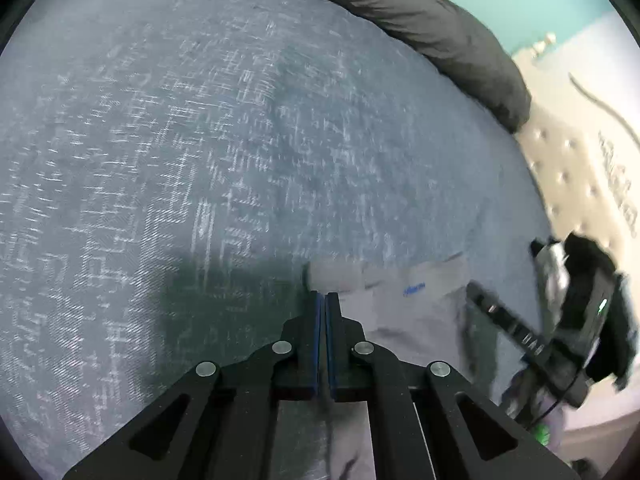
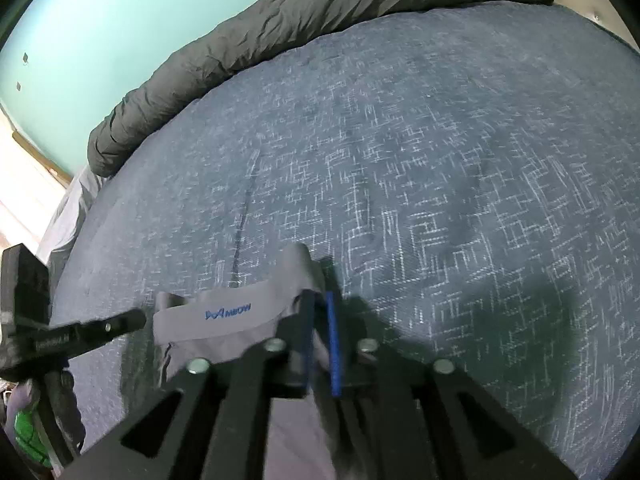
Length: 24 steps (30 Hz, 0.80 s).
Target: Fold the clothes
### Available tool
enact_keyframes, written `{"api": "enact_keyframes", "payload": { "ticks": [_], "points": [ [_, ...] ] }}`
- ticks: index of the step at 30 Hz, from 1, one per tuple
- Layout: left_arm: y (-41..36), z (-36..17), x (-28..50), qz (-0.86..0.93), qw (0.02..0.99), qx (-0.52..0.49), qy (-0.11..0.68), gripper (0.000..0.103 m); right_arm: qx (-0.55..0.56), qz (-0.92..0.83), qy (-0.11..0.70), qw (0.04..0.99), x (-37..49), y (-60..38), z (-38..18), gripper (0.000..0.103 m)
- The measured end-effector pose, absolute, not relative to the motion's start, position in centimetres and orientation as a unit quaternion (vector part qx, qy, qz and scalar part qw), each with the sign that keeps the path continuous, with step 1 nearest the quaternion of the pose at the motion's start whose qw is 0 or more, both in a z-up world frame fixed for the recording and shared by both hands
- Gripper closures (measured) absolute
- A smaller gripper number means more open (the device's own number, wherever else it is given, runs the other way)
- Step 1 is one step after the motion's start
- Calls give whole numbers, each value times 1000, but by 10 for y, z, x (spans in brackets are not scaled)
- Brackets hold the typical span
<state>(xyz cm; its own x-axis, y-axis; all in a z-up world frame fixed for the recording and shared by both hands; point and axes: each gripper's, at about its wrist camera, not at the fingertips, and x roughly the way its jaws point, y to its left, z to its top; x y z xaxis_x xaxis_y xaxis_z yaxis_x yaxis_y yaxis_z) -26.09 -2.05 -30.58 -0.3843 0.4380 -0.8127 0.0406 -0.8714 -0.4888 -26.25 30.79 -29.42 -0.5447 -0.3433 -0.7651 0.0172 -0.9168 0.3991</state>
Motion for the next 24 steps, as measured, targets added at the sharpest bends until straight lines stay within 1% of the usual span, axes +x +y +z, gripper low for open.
{"api": "enact_keyframes", "payload": {
  "ticks": [1,2,10,15,24],
  "points": [
    [-19,-306,-260,801,126,-542,-220,99,465,-861,-176,106,-263,307,-294,79],
    [-18,-307,-258,801,128,-543,-218,98,465,-861,-177,107,-264,307,-294,77],
    [-8,-309,-256,796,152,-539,-228,98,457,-869,-164,99,-267,306,-288,77],
    [-12,-307,-253,802,145,-535,-222,97,445,-873,-172,100,-268,311,-284,77],
    [-9,-312,-257,799,160,-535,-226,98,468,-862,-154,117,-279,298,-295,77]
  ]
}}
